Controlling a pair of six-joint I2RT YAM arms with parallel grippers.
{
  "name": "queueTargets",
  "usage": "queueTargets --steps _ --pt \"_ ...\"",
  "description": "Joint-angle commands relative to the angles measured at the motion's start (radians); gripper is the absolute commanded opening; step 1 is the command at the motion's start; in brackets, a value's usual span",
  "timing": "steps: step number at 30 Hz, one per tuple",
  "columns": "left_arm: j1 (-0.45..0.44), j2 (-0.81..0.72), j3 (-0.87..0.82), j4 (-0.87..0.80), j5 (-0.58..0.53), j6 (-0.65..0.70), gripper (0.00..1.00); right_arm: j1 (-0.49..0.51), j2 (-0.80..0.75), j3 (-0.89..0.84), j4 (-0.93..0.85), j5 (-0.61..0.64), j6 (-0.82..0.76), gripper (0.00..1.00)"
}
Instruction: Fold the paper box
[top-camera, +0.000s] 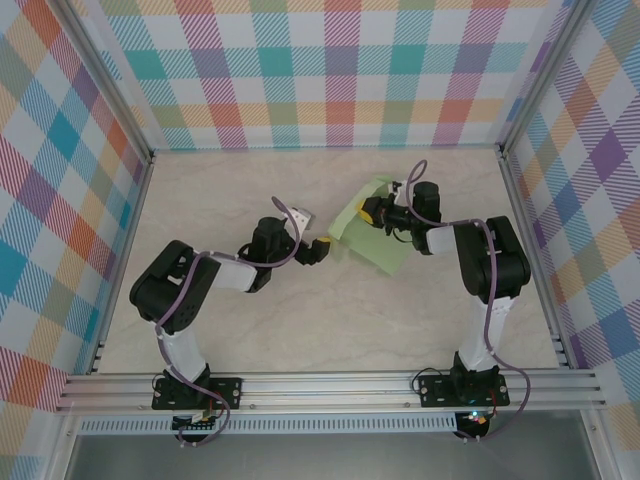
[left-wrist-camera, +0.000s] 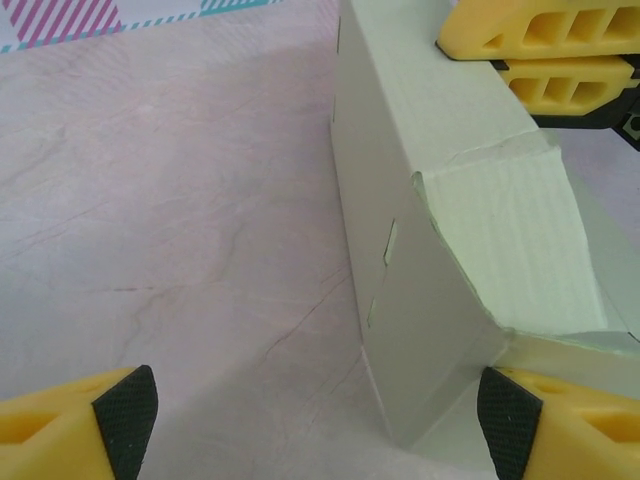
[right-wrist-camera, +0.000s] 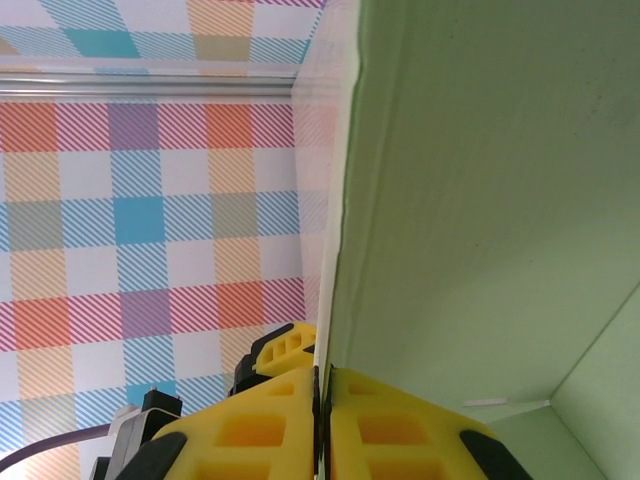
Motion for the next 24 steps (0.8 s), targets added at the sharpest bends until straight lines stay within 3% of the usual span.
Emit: queueTargets --steps 1,12,24 --pt "-0.008 0.024 0.048 0.021 0.033 -0.027 0.84 0.004 0.013 -0.016 0.017 -0.047 -0.053 0.10" --pt "-0.010 0.077 0.129 0.016 0.087 -0.113 0.81 0.004 0.011 -0.019 -0.037 -0.069 -0.112 0.10" --pt "-0.013 0.108 0.278 -0.205 0.157 -0.073 0.80 0.002 0.029 -0.024 -0.062 -0.082 -0.140 0.13"
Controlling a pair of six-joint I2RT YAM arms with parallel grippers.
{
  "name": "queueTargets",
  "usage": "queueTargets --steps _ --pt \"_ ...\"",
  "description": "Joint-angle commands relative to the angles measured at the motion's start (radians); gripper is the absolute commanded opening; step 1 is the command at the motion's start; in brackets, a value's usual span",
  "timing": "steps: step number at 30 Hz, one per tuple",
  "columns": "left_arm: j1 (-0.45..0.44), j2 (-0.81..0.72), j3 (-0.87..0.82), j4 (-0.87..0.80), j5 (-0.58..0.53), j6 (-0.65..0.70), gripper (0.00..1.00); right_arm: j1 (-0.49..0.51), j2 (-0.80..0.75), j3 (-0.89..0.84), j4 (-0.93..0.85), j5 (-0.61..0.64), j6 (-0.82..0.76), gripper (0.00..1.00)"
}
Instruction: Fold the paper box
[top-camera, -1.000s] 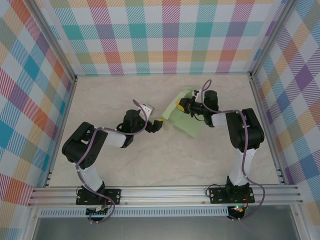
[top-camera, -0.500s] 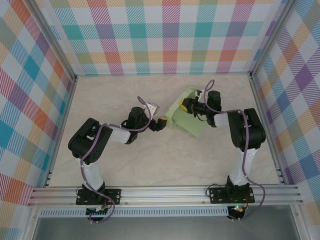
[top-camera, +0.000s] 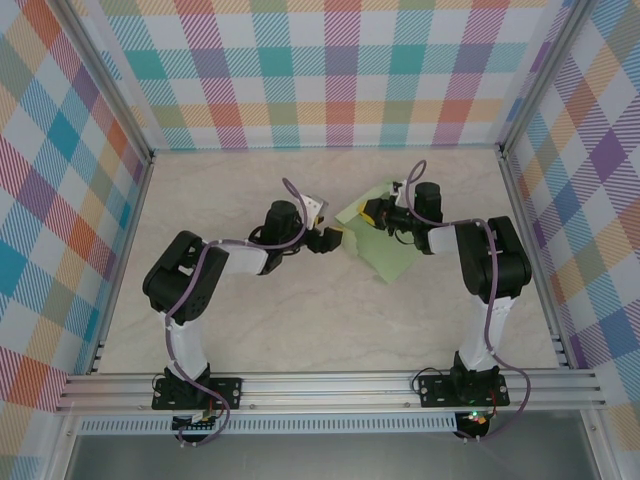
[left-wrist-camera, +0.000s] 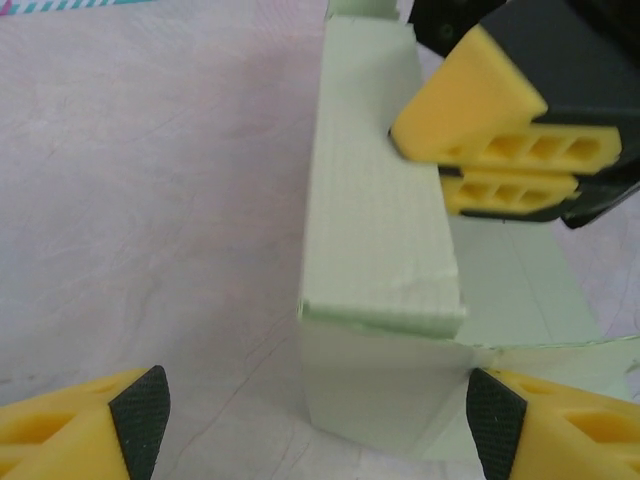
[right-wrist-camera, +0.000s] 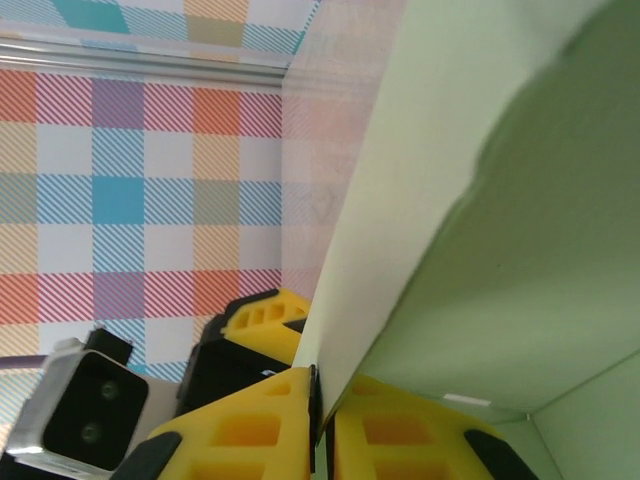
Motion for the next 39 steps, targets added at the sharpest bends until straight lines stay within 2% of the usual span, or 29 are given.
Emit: queueTargets --steps 1,5,10,12,19,29,33,35,36,37,39 --pt "-0.004 0.026 0.065 -0.051 0.032 0.013 0.80 0.011 0.032 -0.024 -0.015 -0.058 -0.019 0.14" --pt "-0.009 0.050 0.093 -0.077 0.029 0.027 0.79 0.010 0.033 -0.029 -0.004 -0.050 -0.001 0.14" --pt "-0.052 0.065 0.120 -0.177 -0.058 0.118 0.80 0.007 0.039 -0.051 0.065 -0.036 0.070 0.14" --pt "-0.068 0.059 0.103 -0.164 -0.086 0.126 0.81 0.007 0.039 -0.060 0.096 -0.030 0.093 0.14" --pt "-0.073 0.034 0.042 -0.069 -0.082 0.077 0.84 0.007 0.034 -0.089 0.191 0.001 0.185 0.14" --pt "-0.078 0.048 0.055 -0.064 -0.086 0.069 0.85 0.005 0.026 -0.086 0.164 -0.035 0.181 0.14" --pt "-0.091 0.051 0.037 0.001 -0.040 0.083 0.90 0.005 0.023 -0.095 0.160 -0.041 0.186 0.14" --pt "-0.096 0.049 0.010 0.073 0.012 0.078 0.92 0.005 0.017 -0.100 0.156 -0.042 0.196 0.14" --pt "-0.097 0.047 -0.018 0.132 0.032 0.079 0.96 0.005 0.013 -0.103 0.149 -0.038 0.203 0.14" --pt "-0.104 0.046 -0.044 0.194 0.028 0.076 1.00 0.007 0.006 -0.105 0.129 -0.035 0.210 0.13" --pt "-0.108 0.051 -0.062 0.238 0.010 0.070 1.00 0.011 -0.011 -0.112 0.071 -0.017 0.216 0.12"
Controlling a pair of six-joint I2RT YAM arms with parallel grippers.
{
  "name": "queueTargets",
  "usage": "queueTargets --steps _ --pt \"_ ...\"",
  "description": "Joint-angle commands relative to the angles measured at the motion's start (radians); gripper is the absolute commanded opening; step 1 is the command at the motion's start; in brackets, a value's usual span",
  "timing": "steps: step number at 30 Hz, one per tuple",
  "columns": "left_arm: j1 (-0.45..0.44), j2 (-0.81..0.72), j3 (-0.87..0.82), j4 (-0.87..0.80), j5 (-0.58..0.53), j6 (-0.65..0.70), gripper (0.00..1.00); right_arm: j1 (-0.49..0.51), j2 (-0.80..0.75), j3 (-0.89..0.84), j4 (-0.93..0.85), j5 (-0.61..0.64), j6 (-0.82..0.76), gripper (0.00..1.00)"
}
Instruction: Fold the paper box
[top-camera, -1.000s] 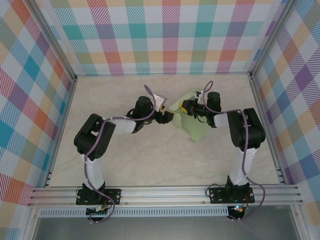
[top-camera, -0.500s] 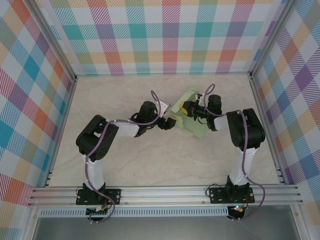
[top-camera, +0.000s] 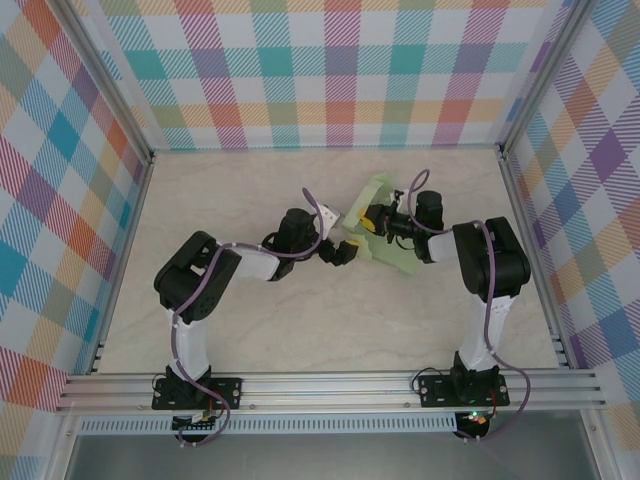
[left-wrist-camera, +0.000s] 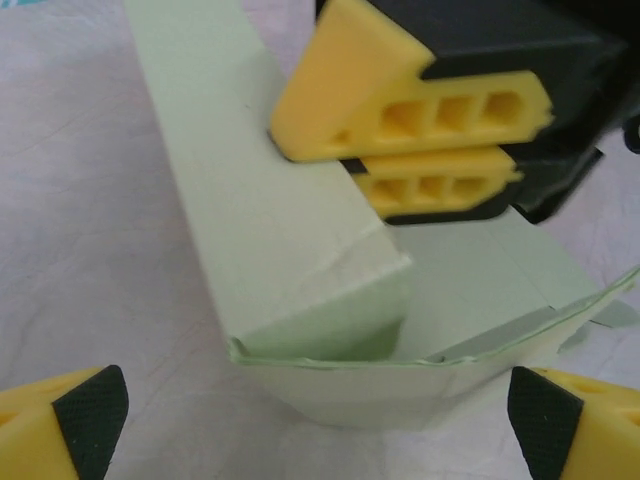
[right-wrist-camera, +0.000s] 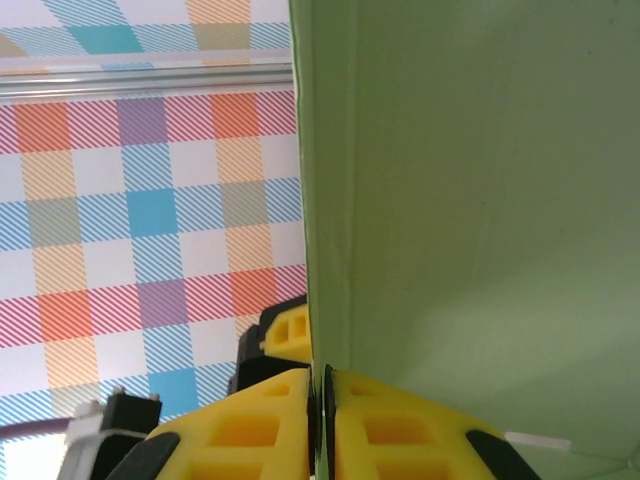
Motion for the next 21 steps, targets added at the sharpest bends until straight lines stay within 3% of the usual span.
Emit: queueTargets --steps 1,5,11,21 --pt "-0.015 0.010 -0.018 0.132 0.019 -0.009 1.00 0.014 -0.033 -0.035 -0.109 0.008 0.017 0.12" --pt "-0.017 0.024 0.028 0.061 0.015 0.007 1.00 0.022 -0.068 -0.073 -0.108 0.045 0.036 0.13" --pt "-0.017 0.040 0.073 -0.001 -0.098 0.024 0.98 0.024 -0.077 -0.074 -0.121 0.068 0.030 0.14" --pt "-0.058 0.042 0.110 -0.077 -0.121 0.035 0.98 0.035 -0.123 -0.103 -0.065 0.128 0.054 0.19"
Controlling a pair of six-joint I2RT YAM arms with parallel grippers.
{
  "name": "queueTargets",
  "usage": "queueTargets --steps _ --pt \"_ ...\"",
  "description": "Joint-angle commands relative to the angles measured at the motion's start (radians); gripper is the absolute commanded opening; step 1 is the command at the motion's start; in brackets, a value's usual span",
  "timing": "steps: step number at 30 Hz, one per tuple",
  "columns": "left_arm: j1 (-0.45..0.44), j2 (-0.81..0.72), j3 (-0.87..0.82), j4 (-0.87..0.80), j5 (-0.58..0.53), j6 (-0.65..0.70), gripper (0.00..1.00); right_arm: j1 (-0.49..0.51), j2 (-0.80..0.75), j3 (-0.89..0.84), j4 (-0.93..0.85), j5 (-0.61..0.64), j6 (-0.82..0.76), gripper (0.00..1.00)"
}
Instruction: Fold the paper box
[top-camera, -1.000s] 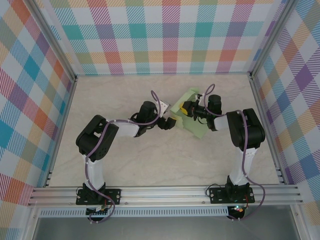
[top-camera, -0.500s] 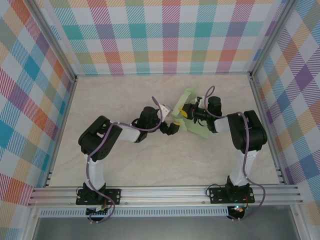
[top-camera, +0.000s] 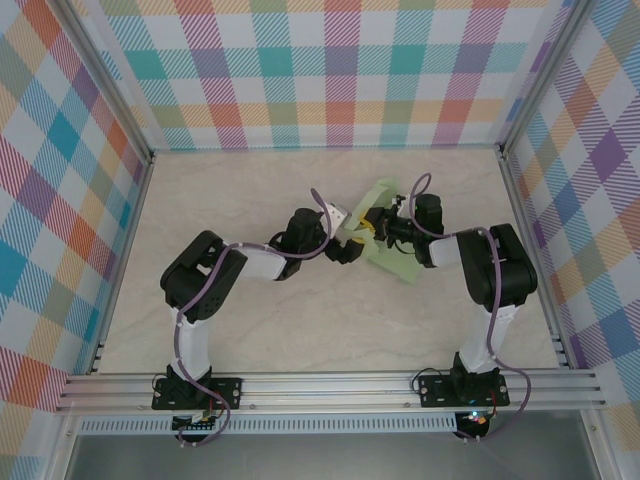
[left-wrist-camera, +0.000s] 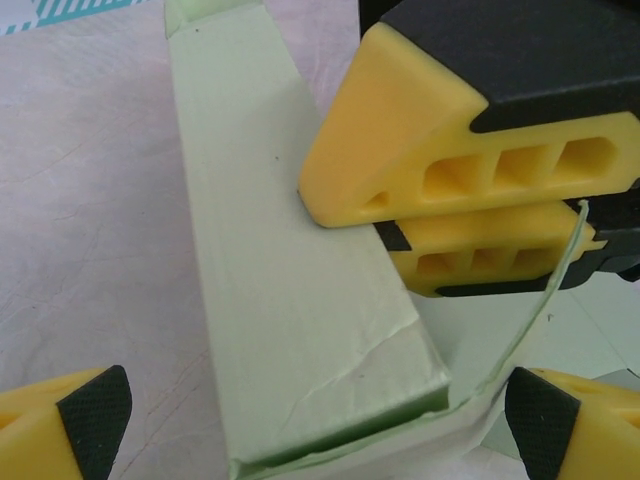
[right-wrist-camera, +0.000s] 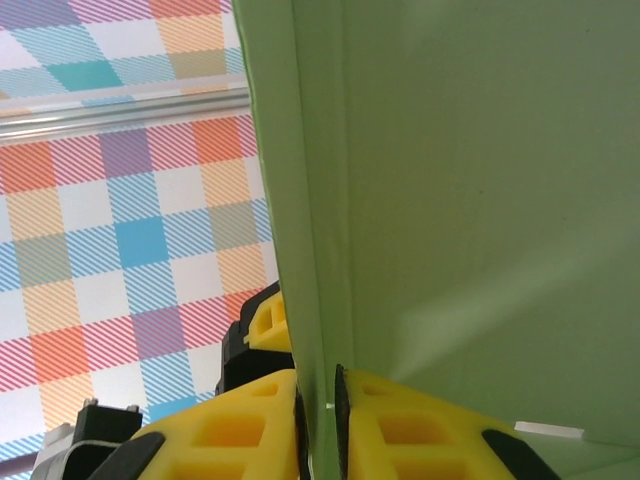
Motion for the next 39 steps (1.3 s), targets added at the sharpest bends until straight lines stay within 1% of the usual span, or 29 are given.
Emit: queueTargets --steps 1,6,8,12,14,16,19,25,31,35,37,39 --pt "-0.028 0.013 0.037 -0.038 -0.032 0.022 0.98 0.011 -0.034 -0.046 0.035 0.040 0.028 0.19" --pt "-0.046 0.010 0.052 -0.078 -0.098 0.020 0.97 0.012 -0.044 -0.067 0.094 0.063 0.045 0.20" --pt "-0.054 0.013 0.065 -0.103 -0.124 0.018 0.96 0.012 -0.043 -0.071 0.109 0.062 0.054 0.22" --pt "-0.077 0.029 0.105 -0.160 -0.198 0.032 0.95 0.009 -0.053 -0.071 0.079 0.061 0.037 0.26" --pt "-0.084 0.038 0.123 -0.182 -0.218 0.036 0.94 0.003 -0.062 -0.072 0.055 0.059 0.017 0.30" --pt "-0.085 0.041 0.131 -0.191 -0.231 0.038 0.92 -0.007 -0.066 -0.070 0.048 0.049 0.005 0.33" --pt "-0.086 0.041 0.129 -0.188 -0.246 0.043 0.88 -0.024 -0.074 -0.066 0.022 0.032 -0.013 0.35" --pt "-0.087 0.042 0.131 -0.192 -0.288 0.066 0.75 -0.040 -0.113 -0.055 -0.079 0.011 -0.070 0.37" --pt "-0.089 0.059 0.148 -0.186 -0.321 0.078 0.72 -0.040 -0.124 -0.074 -0.095 0.002 -0.075 0.37" --pt "-0.090 0.072 0.166 -0.197 -0.304 0.087 0.73 -0.048 -0.150 -0.075 -0.129 0.008 -0.090 0.38" --pt "-0.091 0.070 0.161 -0.188 -0.298 0.087 0.75 -0.061 -0.178 -0.059 -0.209 0.010 -0.119 0.40" --pt "-0.091 0.063 0.155 -0.193 -0.294 0.082 0.76 -0.073 -0.219 -0.025 -0.352 0.024 -0.184 0.43"
